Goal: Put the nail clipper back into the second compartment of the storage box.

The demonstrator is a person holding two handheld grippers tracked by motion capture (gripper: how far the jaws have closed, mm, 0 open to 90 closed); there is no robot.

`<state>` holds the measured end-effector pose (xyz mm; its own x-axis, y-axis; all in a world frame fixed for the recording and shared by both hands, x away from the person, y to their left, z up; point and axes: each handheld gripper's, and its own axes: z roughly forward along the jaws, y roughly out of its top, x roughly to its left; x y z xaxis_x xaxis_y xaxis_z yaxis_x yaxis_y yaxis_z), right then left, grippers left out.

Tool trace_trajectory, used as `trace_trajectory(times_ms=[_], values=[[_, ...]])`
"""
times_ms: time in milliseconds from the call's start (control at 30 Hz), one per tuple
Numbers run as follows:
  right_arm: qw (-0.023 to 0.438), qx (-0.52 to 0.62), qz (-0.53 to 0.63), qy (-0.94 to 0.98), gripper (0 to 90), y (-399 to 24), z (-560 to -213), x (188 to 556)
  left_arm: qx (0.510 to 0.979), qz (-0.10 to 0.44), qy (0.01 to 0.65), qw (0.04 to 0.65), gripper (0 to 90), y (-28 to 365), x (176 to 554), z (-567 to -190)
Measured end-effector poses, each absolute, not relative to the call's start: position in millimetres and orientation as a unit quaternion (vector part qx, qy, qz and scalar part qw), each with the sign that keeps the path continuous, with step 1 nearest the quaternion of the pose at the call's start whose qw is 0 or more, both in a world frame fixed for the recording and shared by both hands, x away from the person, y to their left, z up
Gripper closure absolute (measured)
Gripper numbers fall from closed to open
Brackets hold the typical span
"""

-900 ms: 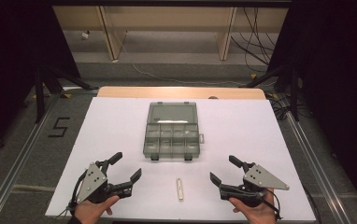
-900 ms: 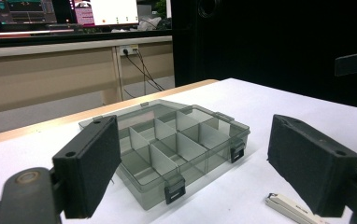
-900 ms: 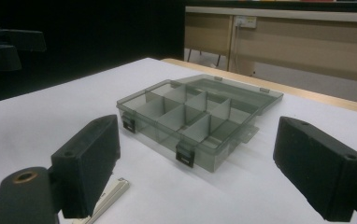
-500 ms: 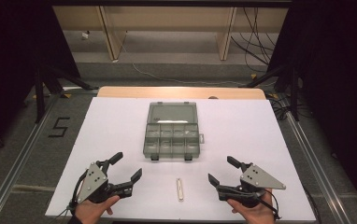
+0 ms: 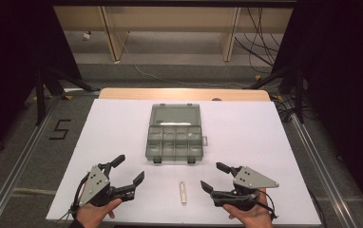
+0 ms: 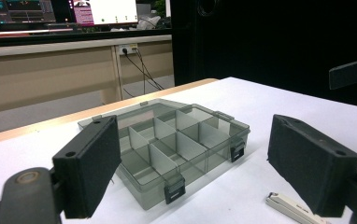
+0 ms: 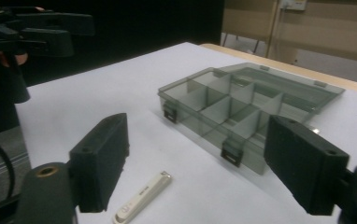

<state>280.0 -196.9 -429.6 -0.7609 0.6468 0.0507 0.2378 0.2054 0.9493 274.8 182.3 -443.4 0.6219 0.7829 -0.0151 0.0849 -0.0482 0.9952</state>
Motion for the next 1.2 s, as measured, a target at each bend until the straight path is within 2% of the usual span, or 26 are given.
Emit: trace_trajectory(times_ms=[67,133,267,333,367,433,467,500,567,600,633,733,1200], values=[[0.183,0.276,0.559,0.76,27.8,-190.2,-430.4,282.4,0.664,0.288,0.327,0.608,16.7,182.2,274.8,-443.4],[0.18,0.259,0.548,0.775,35.3,-185.8,-430.1,283.0,0.664,0.288,0.327,0.607,16.7,182.2,274.9,-443.4],[0.175,0.226,0.529,0.799,40.8,-175.4,-431.2,283.0,0.665,0.287,0.326,0.607,16.7,181.9,275.5,-443.8],[0.186,0.206,0.519,0.809,47.4,-168.3,-430.3,281.6,0.665,0.287,0.326,0.607,17.0,181.5,275.4,-443.9],[0.185,0.188,0.514,0.816,56.3,-160.4,-429.3,280.9,0.665,0.287,0.326,0.607,17.0,181.5,275.5,-443.9],[0.175,0.173,0.504,0.828,68.3,-153.1,-429.6,281.4,0.665,0.286,0.326,0.608,17.0,181.7,275.6,-444.0],[0.175,0.173,0.504,0.828,68.3,-153.1,-429.6,281.4,0.665,0.286,0.326,0.608,17.0,181.7,275.6,-444.0],[0.163,0.152,0.491,0.842,76.1,-145.7,-432.6,283.0,0.665,0.287,0.325,0.608,17.0,182.2,275.7,-443.7],[0.155,0.141,0.486,0.849,79.5,-142.5,-434.6,284.4,0.665,0.286,0.327,0.608,17.0,181.9,275.5,-443.8],[0.144,0.127,0.475,0.859,85.4,-136.5,-438.5,287.1,0.666,0.285,0.326,0.608,17.1,181.9,275.7,-443.9],[0.136,0.123,0.469,0.864,87.6,-133.6,-440.4,288.2,0.666,0.285,0.326,0.608,17.1,181.9,275.7,-443.9],[0.125,0.116,0.455,0.874,90.0,-128.7,-444.4,291.0,0.665,0.285,0.326,0.608,17.1,181.8,275.9,-443.8],[0.072,0.099,0.379,0.917,90.0,-102.1,-473.7,296.4,0.664,0.285,0.326,0.609,17.2,182.0,275.6,-443.4]])
